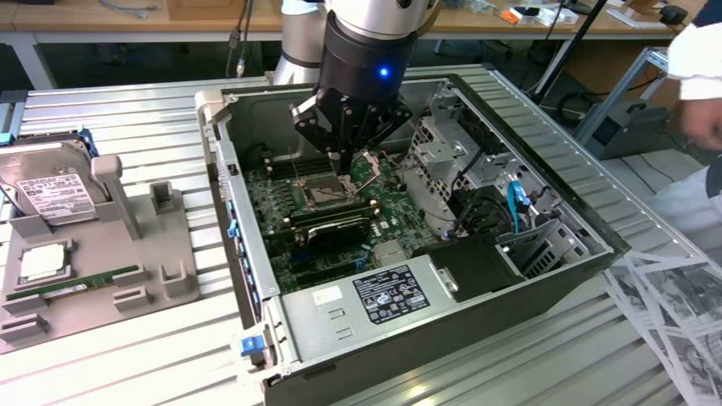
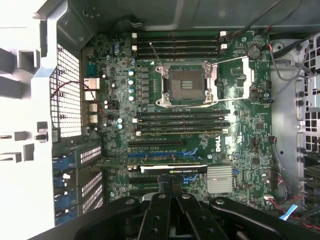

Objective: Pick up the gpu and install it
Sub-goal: 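Press down on the gpu until it lock into place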

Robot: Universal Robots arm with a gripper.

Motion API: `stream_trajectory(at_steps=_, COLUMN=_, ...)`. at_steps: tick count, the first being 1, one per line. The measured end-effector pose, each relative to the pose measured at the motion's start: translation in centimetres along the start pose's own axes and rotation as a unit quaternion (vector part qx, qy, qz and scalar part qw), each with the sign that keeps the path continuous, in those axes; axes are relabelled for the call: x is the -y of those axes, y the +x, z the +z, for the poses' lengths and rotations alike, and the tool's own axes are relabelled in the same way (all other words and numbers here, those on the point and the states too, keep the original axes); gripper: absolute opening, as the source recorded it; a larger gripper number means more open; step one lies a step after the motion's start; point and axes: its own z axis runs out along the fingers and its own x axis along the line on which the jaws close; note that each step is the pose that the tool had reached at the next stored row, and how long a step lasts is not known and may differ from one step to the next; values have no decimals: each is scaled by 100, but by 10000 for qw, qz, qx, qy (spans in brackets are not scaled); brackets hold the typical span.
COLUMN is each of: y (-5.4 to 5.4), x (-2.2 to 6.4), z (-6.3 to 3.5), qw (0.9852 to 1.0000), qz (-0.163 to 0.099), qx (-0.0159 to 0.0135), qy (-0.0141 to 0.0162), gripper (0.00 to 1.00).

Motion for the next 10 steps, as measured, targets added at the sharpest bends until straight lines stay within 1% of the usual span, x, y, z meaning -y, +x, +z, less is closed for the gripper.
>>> stream_trajectory(at_steps=2, y=0, x=0, z=0, qw=10000, qz=0, qx=0, qy=0, gripper=11)
stream_trajectory(at_steps=5, y=-13, x=-1, z=0, qw=10000, qz=1, qx=-19, qy=1, gripper=11)
stream_trajectory(at_steps=10, y=-13, x=-1, z=0, qw=10000, qz=1, qx=-21, qy=1, gripper=11)
